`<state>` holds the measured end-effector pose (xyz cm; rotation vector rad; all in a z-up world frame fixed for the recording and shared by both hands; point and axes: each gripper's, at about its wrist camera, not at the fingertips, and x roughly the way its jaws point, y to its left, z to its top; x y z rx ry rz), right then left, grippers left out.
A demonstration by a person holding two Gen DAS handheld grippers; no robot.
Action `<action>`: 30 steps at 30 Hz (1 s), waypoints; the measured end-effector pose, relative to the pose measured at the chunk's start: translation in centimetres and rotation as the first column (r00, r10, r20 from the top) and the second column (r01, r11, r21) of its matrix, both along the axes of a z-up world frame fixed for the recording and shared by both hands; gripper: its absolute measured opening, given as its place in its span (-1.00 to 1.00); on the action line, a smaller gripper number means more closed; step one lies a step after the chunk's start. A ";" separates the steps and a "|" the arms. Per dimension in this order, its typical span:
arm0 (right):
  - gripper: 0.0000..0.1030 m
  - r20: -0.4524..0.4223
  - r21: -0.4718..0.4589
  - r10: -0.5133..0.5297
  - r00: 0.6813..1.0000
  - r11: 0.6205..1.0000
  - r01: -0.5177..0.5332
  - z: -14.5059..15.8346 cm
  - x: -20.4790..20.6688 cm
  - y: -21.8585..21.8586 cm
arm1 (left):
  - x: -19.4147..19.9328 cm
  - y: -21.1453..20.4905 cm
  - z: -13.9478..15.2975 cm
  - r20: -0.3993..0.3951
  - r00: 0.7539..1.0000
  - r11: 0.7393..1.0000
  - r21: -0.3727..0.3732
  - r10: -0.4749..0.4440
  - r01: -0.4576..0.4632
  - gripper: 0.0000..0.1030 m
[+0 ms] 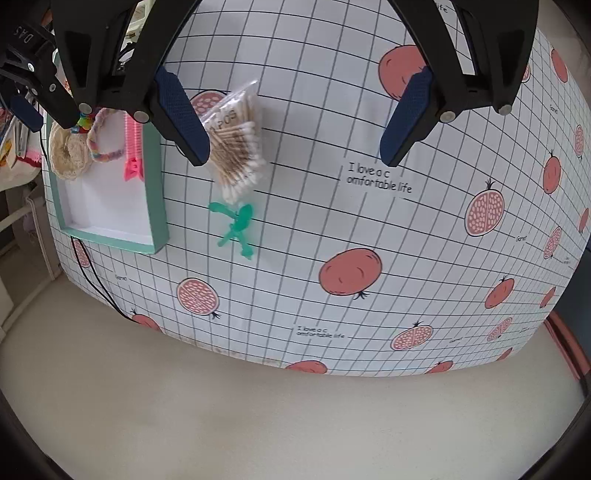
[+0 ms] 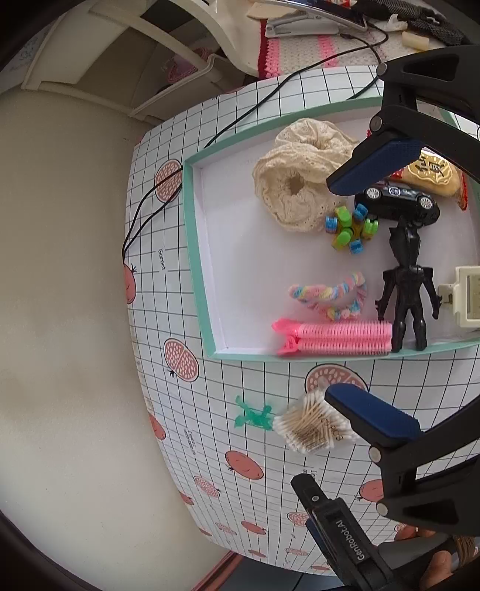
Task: Organize objects
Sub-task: 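Move the left tool to the cotton swab bag while the right tool approaches the green figure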
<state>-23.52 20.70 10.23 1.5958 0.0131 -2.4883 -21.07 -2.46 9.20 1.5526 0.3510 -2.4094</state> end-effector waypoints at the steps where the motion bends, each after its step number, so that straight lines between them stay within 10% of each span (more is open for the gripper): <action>1: 1.00 0.000 -0.003 0.005 1.000 1.000 -0.005 0.0 0.0 -0.4 | 0.1 -0.7 0.0 0.000 1.000 1.000 0.002 0.013 -0.013 0.82; 15: 1.00 -0.014 -0.027 0.085 0.996 0.996 -0.085 -0.5 0.4 -6.5 | 1.3 -6.1 -0.6 0.000 0.995 0.994 0.046 0.104 -0.104 0.82; 30: 1.00 -0.066 0.014 -0.019 0.998 1.000 0.020 -1.0 -1.8 -2.9 | -0.5 -0.5 -4.5 -0.006 1.000 0.995 0.096 0.030 -0.029 0.82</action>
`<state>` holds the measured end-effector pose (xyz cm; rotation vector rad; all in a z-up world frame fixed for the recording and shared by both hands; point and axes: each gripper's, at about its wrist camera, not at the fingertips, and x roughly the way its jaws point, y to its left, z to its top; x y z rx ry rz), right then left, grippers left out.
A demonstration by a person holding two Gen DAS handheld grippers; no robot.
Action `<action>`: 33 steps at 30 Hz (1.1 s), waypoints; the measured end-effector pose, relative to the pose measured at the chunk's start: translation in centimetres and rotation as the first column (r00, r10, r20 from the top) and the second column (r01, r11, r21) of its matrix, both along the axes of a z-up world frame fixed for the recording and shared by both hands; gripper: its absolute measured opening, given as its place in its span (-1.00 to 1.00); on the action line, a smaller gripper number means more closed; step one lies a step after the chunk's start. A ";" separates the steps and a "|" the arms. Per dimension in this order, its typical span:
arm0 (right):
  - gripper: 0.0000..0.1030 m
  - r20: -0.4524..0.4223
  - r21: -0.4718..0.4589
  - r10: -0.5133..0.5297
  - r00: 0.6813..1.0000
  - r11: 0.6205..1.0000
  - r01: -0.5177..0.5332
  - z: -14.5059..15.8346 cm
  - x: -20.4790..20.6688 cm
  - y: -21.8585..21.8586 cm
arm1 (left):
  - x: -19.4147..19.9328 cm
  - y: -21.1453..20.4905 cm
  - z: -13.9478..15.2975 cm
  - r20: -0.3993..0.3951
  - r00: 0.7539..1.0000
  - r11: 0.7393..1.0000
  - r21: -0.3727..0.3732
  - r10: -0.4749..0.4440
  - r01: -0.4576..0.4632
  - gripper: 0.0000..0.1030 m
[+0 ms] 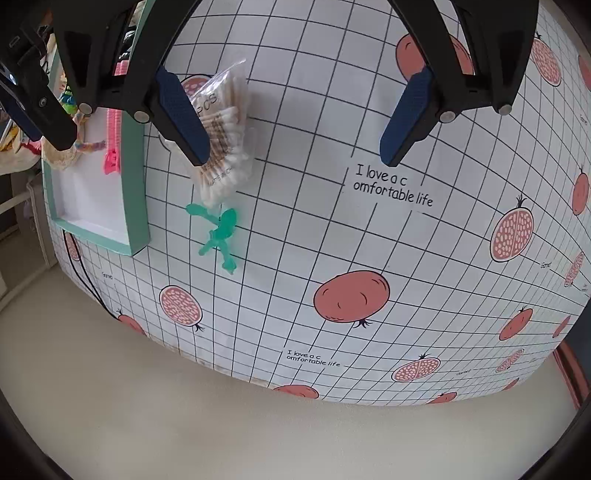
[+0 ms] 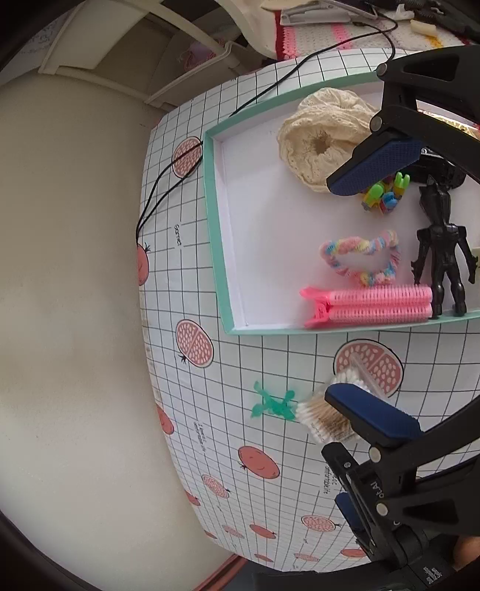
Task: Organize objects
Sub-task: 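Move the left tool to the cotton swab bag while the right tool approaches the green figure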
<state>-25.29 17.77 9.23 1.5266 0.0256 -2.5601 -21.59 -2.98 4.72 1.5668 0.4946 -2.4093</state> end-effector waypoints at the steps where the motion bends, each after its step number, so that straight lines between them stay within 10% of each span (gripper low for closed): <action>1: 1.00 -0.002 0.001 -0.012 1.000 1.000 0.012 -0.1 -0.3 0.2 | -0.1 0.2 0.0 -0.009 1.000 1.000 0.013 0.000 0.000 0.82; 18: 1.00 0.023 0.010 -0.020 1.000 1.000 0.020 -1.9 -1.2 1.8 | -2.2 4.3 -2.5 0.040 0.997 0.995 -0.076 -0.062 0.065 0.82; 33: 1.00 0.001 0.004 0.055 0.998 0.998 -0.055 -1.4 -0.7 -1.6 | -1.1 -0.6 -2.7 0.071 0.997 0.998 -0.064 0.031 -0.027 0.82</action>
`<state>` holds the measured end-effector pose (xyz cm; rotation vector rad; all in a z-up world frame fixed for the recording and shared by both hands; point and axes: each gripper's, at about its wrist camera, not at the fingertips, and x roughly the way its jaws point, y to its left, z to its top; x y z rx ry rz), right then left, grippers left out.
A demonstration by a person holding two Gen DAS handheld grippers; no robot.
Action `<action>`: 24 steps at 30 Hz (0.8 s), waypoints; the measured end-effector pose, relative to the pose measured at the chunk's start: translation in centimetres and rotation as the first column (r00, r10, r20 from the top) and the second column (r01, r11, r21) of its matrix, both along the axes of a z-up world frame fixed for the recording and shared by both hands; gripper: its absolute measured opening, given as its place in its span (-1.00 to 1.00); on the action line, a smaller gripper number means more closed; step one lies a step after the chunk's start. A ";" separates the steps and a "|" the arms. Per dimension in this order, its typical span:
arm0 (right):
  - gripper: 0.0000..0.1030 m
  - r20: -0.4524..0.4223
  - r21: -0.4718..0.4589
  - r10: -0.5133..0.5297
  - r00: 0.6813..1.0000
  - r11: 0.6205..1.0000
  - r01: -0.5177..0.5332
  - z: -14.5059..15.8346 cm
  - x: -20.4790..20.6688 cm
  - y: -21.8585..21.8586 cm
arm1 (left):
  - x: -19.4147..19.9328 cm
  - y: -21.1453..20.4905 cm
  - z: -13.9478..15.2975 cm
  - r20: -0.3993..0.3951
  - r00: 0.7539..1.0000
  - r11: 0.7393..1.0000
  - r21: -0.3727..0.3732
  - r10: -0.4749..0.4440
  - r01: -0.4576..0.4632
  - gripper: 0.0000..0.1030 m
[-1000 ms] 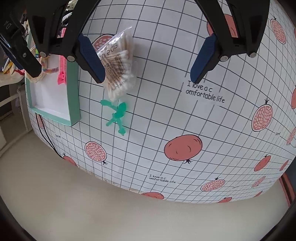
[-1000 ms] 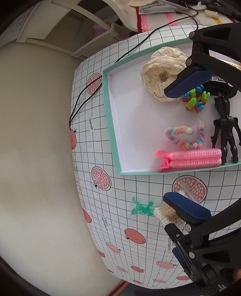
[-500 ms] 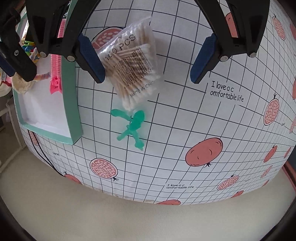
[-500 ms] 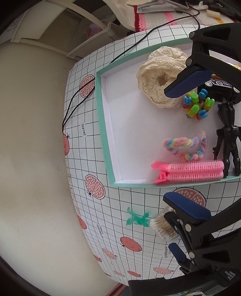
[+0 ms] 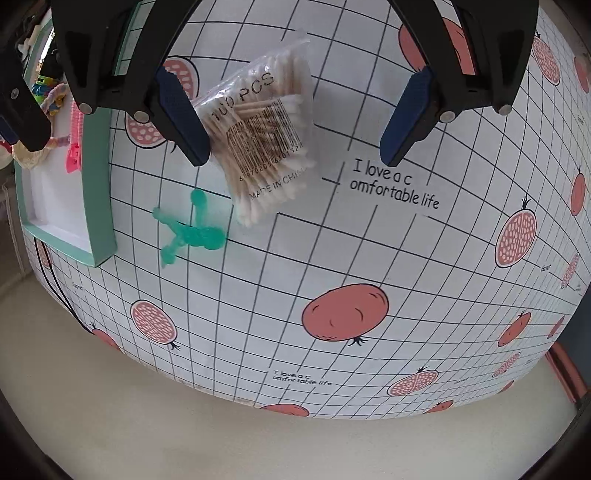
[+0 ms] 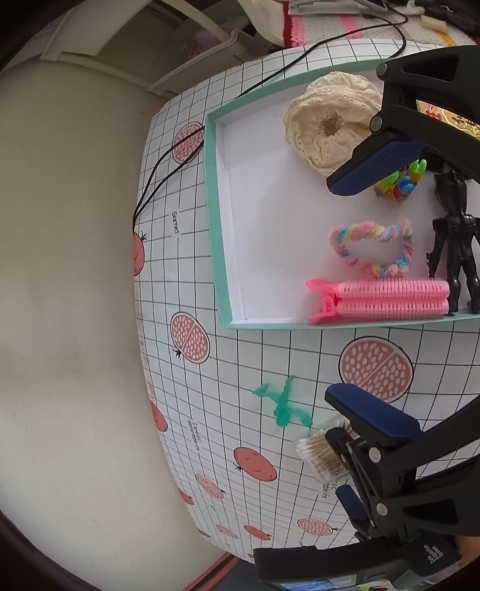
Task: Organize objects
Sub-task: 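Move the left tool to the cotton swab bag while the right tool approaches the green figure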
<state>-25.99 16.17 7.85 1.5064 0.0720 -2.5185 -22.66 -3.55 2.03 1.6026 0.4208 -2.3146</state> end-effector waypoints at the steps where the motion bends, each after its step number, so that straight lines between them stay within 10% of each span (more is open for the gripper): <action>1: 1.00 -0.012 0.016 0.013 1.000 1.000 -0.012 0.1 0.1 -0.5 | 0.1 -0.5 0.0 0.005 1.000 1.000 0.007 0.010 -0.010 0.82; 24: 0.90 0.015 -0.008 0.140 0.990 0.990 -0.140 -1.9 -2.6 -8.7 | 2.4 -8.0 -0.4 0.019 0.987 0.984 0.076 0.159 -0.160 0.82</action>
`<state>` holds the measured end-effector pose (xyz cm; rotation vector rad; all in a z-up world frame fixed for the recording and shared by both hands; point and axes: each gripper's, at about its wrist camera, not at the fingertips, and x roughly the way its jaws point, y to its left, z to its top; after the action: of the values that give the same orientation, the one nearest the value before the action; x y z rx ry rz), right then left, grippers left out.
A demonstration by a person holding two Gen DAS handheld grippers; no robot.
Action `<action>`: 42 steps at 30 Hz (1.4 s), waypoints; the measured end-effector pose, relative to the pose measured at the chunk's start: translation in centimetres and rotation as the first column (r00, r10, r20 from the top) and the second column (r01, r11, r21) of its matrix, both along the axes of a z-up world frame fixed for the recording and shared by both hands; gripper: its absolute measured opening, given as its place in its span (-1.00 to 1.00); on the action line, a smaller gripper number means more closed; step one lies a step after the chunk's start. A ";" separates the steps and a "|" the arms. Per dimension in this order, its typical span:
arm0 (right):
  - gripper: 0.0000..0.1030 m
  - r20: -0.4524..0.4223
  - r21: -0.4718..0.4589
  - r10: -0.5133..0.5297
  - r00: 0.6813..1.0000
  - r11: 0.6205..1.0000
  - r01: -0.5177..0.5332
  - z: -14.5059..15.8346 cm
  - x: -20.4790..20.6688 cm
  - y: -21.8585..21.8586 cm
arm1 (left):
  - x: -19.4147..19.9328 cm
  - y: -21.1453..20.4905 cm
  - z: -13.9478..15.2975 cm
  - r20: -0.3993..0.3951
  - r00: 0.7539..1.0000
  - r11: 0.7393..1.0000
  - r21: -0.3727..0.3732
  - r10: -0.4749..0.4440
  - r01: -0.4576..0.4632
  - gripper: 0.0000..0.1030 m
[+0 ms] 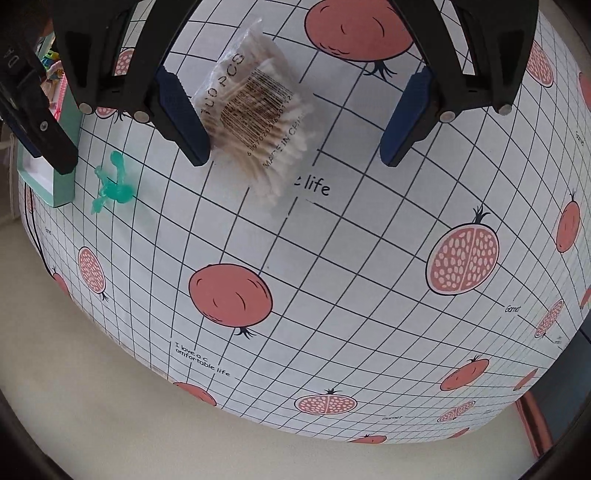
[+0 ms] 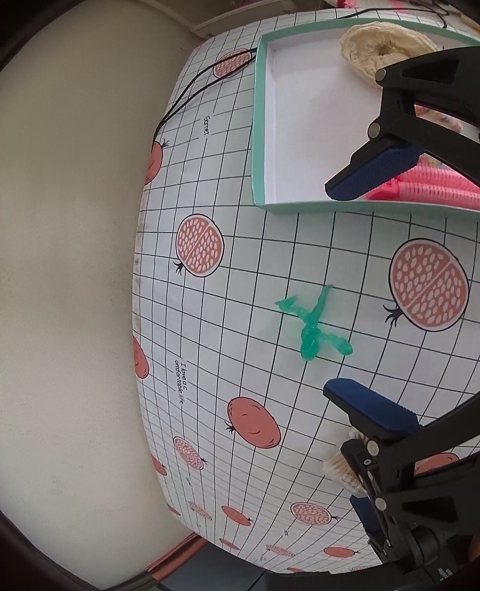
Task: Organize objects
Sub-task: 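Move the left tool to the cotton swab bag while the right tool approaches the green figure, then grasp the cotton swab bag with the left tool while the right tool grasps the green figure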
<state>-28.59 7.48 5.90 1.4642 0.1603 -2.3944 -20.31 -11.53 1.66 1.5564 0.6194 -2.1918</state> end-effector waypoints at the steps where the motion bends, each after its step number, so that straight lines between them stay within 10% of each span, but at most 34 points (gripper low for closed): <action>1: 0.89 -0.001 0.000 0.002 1.000 1.000 -0.002 -0.2 -0.1 -0.2 | 0.1 -0.2 0.0 0.000 1.000 1.000 0.003 0.007 -0.007 0.82; 42: 0.41 0.053 0.117 0.072 0.996 0.990 -0.078 -4.3 -1.3 -4.0 | 1.1 0.8 -0.4 0.021 1.000 0.999 0.028 0.021 -0.022 0.77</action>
<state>-29.93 3.50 1.62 1.5386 0.3452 -2.3222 -19.23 -10.77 1.25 1.5777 0.6604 -2.1576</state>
